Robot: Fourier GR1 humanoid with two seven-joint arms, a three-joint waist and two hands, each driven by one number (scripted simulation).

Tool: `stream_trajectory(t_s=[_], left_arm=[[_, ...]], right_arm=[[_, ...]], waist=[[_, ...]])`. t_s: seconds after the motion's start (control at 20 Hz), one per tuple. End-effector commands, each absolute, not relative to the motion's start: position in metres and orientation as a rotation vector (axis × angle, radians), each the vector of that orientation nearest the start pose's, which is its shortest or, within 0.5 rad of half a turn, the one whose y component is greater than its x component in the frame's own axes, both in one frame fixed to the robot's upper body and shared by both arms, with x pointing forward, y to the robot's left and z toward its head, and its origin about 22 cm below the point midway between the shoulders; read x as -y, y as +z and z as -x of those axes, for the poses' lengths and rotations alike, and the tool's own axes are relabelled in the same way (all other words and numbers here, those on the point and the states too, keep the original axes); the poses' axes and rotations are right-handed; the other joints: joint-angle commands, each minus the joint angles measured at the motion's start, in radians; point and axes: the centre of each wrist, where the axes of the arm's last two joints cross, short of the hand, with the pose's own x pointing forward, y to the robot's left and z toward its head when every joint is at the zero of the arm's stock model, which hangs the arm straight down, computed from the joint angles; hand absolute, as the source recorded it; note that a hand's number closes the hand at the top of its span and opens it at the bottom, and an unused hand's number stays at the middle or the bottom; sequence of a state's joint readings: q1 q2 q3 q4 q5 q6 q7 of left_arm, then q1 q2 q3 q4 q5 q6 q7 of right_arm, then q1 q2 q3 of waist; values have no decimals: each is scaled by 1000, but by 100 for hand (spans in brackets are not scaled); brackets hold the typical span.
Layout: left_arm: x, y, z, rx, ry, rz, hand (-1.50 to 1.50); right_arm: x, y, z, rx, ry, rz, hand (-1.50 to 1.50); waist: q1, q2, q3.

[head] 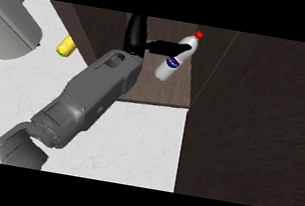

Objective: Pick up the bottled water, place it into the cabinet and close the cabinet

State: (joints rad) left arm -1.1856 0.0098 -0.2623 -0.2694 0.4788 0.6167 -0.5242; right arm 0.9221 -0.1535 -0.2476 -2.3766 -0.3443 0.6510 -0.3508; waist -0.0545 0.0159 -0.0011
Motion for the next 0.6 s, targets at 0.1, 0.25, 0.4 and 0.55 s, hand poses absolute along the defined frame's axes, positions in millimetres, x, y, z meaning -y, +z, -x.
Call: stream_trajectory(t_s=[0.1,0.25,0.4,0.55], left_arm=[[-64,84,-437,1951,29,-150,-150],[-61,91,-436,1946,55,2,-150],[-59,93,-433,1957,35,86,-150],[-65,67,-418,1947,46,135,-150]], right_arm=[[319,127,-25,1936,272,-176,-150],[312,120,-29,1935,259,-198,-150],[306,130,-24,1934,254,-178,-150],[303,125,-28,1926,265,-186,-150]], waist=[[12,-5,0],[11,-6,0],[27,-13,0],[33,-16,0]])
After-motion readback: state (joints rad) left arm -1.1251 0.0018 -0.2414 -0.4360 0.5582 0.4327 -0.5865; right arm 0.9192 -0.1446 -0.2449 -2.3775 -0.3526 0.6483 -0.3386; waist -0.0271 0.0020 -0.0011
